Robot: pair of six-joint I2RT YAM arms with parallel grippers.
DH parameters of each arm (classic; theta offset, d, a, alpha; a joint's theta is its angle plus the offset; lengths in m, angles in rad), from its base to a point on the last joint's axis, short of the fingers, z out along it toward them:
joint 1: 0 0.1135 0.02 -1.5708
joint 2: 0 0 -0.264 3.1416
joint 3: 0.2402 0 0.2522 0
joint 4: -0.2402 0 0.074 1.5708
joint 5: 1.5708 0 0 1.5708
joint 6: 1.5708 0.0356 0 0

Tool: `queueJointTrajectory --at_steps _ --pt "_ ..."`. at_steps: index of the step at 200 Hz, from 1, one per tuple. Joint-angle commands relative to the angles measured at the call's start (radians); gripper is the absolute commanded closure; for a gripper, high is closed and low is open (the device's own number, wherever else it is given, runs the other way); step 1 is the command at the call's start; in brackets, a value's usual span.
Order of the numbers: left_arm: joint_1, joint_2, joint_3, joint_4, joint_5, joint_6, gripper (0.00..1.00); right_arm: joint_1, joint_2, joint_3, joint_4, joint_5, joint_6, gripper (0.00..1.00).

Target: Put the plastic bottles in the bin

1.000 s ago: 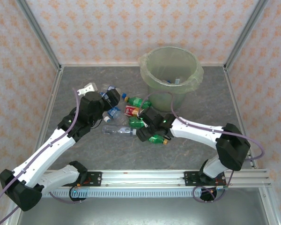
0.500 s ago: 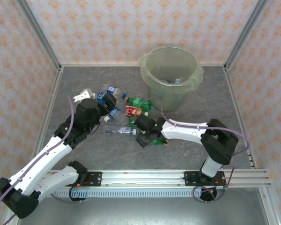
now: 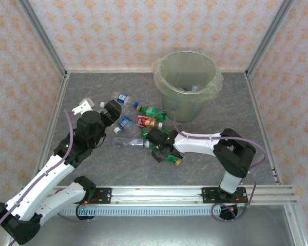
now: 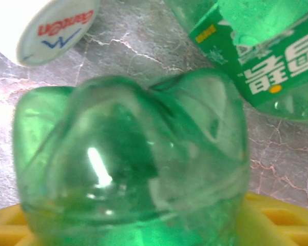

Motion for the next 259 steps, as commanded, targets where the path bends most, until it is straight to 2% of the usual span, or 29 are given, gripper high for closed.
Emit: queueJointTrajectory --at_steps 1,44,55,79,127,151,199,259 --pt "0.006 -0.005 0.011 0.029 -0.036 0.02 0.01 0.007 -0.025 -0.004 -0.026 0.046 0.028 0.38" --pt "0.008 0.027 0.037 0.052 -0.047 0.064 0.01 0.007 -0.112 0.016 -0.052 0.078 0.065 0.44" --pt "0.009 0.039 0.048 0.062 -0.047 0.075 0.01 0.007 -0.137 0.026 -0.057 0.087 0.076 0.49" --pt "0.013 0.068 0.08 0.077 -0.039 0.096 0.01 0.008 -0.191 0.064 -0.079 0.117 0.095 0.49" --pt "0.018 0.108 0.15 0.102 -0.043 0.145 0.01 0.008 -0.264 0.233 -0.117 0.267 0.096 0.46" --pt "0.018 0.124 0.184 0.099 -0.053 0.165 0.01 -0.005 -0.275 0.339 -0.108 0.265 0.088 0.45" --pt "0.018 0.141 0.202 0.111 -0.043 0.172 0.01 -0.107 -0.229 0.588 -0.111 0.231 0.045 0.45" --pt "0.016 0.162 0.229 0.13 -0.001 0.207 0.01 -0.275 -0.087 0.871 -0.138 0.337 -0.025 0.44"
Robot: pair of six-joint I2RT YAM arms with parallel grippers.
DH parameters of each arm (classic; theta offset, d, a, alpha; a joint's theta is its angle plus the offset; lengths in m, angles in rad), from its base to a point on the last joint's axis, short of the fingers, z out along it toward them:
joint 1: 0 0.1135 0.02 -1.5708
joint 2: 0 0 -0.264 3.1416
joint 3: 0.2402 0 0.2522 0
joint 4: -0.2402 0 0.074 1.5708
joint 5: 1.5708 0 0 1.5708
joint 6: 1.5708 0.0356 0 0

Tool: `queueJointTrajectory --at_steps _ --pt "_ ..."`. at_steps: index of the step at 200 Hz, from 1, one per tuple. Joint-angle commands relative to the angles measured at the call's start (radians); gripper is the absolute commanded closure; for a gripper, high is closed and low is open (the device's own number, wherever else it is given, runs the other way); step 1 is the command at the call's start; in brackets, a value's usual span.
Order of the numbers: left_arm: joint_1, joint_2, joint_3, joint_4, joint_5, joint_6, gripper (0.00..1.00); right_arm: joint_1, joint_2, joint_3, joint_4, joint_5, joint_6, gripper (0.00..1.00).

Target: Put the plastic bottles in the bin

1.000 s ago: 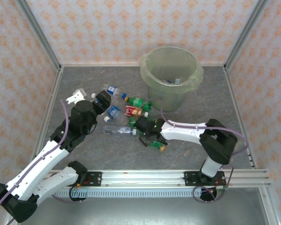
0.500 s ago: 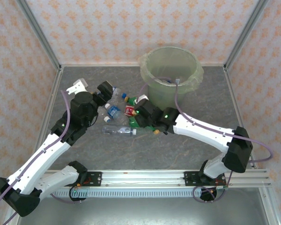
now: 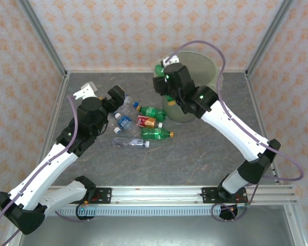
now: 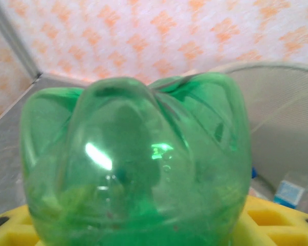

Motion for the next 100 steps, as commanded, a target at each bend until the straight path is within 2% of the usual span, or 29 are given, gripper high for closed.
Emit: queueJointTrajectory --at_steps 1,56,100 --pt "0.005 0.012 0.052 0.038 0.021 0.045 0.01 -0.052 0.065 0.093 -0.038 0.09 -0.042 0.44" --pt "0.005 0.014 0.07 0.038 0.078 0.078 0.01 -0.227 0.166 0.211 -0.076 0.181 0.022 0.44" --pt "0.005 0.015 0.073 0.034 0.093 0.109 0.01 -0.335 0.198 0.195 -0.056 0.163 0.052 0.43"
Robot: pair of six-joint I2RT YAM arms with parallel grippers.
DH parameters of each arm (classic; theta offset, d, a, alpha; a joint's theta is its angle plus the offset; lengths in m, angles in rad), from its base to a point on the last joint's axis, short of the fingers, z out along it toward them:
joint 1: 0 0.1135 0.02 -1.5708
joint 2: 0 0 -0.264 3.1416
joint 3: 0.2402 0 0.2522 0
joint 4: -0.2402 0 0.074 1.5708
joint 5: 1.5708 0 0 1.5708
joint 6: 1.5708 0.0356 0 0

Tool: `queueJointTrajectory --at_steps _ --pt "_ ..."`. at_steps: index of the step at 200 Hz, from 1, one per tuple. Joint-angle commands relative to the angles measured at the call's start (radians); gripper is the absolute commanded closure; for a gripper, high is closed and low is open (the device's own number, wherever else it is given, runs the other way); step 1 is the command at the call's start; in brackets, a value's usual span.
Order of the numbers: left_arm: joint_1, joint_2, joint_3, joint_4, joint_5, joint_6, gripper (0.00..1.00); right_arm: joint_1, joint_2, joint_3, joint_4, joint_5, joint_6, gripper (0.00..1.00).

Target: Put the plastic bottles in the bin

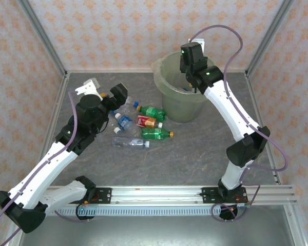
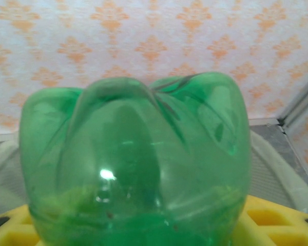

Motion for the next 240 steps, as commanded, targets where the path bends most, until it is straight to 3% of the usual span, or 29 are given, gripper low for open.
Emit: queueJointTrajectory --at_steps 1,49,93,126,240 --pt "0.004 0.0 0.034 0.02 0.021 0.04 0.01 -0.043 0.01 0.019 -0.006 0.019 0.039 0.43" --pt "0.004 -0.008 0.023 0.009 0.039 0.066 0.01 -0.072 0.052 0.016 -0.012 0.033 0.068 0.4" --pt "0.005 -0.02 0.017 -0.014 0.045 0.086 0.01 -0.078 0.067 0.042 -0.051 0.087 0.112 0.13" --pt "0.005 -0.023 0.017 -0.028 0.054 0.087 0.01 -0.075 0.052 0.073 -0.081 0.07 0.144 0.0" --pt "0.014 -0.007 -0.028 -0.1 0.114 0.07 0.01 0.076 -0.113 -0.037 -0.074 -0.007 0.225 0.0"
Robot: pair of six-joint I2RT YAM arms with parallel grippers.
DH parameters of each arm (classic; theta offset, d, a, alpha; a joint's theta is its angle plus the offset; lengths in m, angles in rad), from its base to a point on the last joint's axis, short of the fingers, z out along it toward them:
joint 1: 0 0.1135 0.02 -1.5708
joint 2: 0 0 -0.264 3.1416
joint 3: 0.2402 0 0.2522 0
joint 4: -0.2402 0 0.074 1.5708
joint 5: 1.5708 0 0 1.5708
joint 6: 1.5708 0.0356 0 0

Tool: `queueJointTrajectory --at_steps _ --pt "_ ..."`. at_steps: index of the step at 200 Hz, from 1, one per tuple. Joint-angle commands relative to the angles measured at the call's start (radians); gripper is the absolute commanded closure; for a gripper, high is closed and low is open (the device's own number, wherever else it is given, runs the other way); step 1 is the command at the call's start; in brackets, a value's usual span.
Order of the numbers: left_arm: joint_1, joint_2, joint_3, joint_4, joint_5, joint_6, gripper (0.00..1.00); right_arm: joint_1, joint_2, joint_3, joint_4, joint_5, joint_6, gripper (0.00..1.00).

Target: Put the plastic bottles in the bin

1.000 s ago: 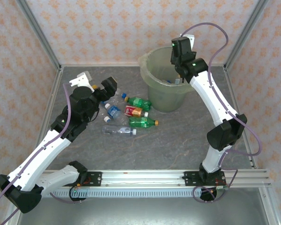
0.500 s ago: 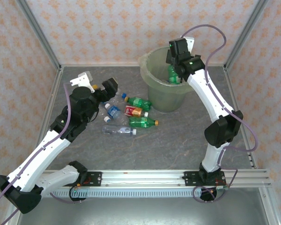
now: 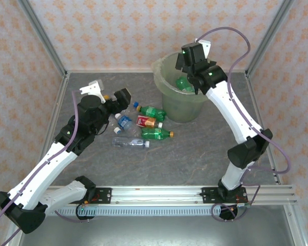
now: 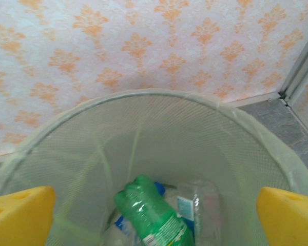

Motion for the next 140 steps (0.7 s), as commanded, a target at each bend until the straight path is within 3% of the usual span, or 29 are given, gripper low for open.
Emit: queueJointTrajectory --at_steps 1,62,140 --pt "0.011 -0.002 -0.025 -0.051 0.016 0.001 0.01 0.039 -0.073 -0.048 0.009 -0.029 0.027 0.0" --pt "0.011 0.01 -0.116 -0.158 -0.015 -0.241 0.01 0.072 -0.167 -0.114 0.036 -0.126 -0.085 0.0" --pt "0.008 -0.001 -0.296 -0.246 0.018 -0.659 0.13 0.075 -0.45 -0.452 0.223 -0.299 -0.129 0.0"
